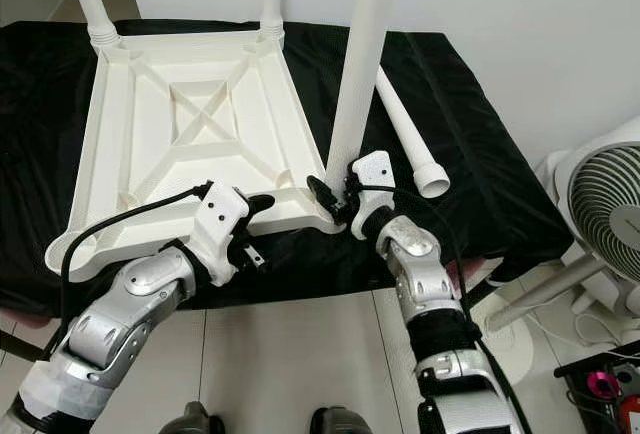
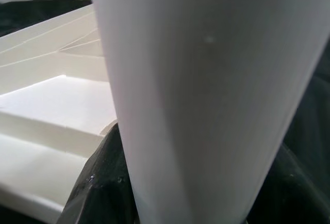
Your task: Building children table
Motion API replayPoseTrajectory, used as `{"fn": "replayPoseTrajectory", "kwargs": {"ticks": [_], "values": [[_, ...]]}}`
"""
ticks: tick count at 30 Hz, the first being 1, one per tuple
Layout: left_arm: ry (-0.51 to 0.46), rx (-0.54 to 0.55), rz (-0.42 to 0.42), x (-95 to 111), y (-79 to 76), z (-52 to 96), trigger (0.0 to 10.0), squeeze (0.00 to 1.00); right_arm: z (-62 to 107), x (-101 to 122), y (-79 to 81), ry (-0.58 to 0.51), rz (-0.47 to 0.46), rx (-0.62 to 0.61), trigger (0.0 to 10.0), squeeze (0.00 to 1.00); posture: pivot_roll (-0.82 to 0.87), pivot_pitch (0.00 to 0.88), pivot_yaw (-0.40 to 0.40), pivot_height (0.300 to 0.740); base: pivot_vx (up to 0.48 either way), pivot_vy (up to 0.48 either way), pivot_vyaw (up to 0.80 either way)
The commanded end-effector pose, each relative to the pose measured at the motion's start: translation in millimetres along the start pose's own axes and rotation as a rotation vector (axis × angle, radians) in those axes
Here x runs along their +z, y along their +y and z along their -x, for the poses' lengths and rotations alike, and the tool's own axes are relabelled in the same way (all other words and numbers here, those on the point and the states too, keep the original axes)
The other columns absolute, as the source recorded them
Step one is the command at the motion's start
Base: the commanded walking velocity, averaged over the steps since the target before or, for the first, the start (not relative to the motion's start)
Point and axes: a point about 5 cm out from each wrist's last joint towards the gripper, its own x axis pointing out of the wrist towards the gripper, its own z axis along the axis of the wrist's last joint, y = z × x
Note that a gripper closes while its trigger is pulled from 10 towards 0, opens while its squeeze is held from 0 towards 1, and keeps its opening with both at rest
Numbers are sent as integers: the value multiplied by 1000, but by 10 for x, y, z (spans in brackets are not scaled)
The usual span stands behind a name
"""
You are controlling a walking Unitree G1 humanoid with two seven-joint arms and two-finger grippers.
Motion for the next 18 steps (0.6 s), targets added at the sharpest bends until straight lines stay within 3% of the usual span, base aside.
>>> {"fn": "replayPoseTrajectory", "kwargs": {"ticks": [1,3,4,5,7,10,13,18], "values": [[15,-36,-6,-12,-13,-1,10000,0,43,-130,2,63,-30,-43,10000,0,-21,84,-32,740,0,0,0],[14,-33,-6,-10,-14,4,10000,0,19,-143,60,67,-87,-160,10000,0,-17,84,-36,740,0,0,0],[14,-33,-6,-10,-14,4,10000,0,19,-143,60,67,-87,-160,10000,0,-17,84,-36,740,0,0,0],[15,-29,-8,-12,-10,11,10000,0,12,-150,108,73,-100,-285,10000,0,-14,84,-38,740,0,0,0],[15,-28,-8,-14,-11,19,10000,0,24,-156,137,79,-97,-379,10000,0,-13,83,-39,740,0,0,0],[15,-28,-8,-14,-12,21,10000,0,30,-159,145,82,-98,-406,10000,0,-13,83,-39,740,0,0,0],[8,-35,6,-3,-28,27,10000,0,17,-145,357,70,-177,-454,10000,0,-6,82,-42,740,0,0,0],[8,-45,10,-4,-36,25,10000,0,-11,-91,469,51,-206,-401,10000,0,-6,82,-42,740,0,0,0]]}}
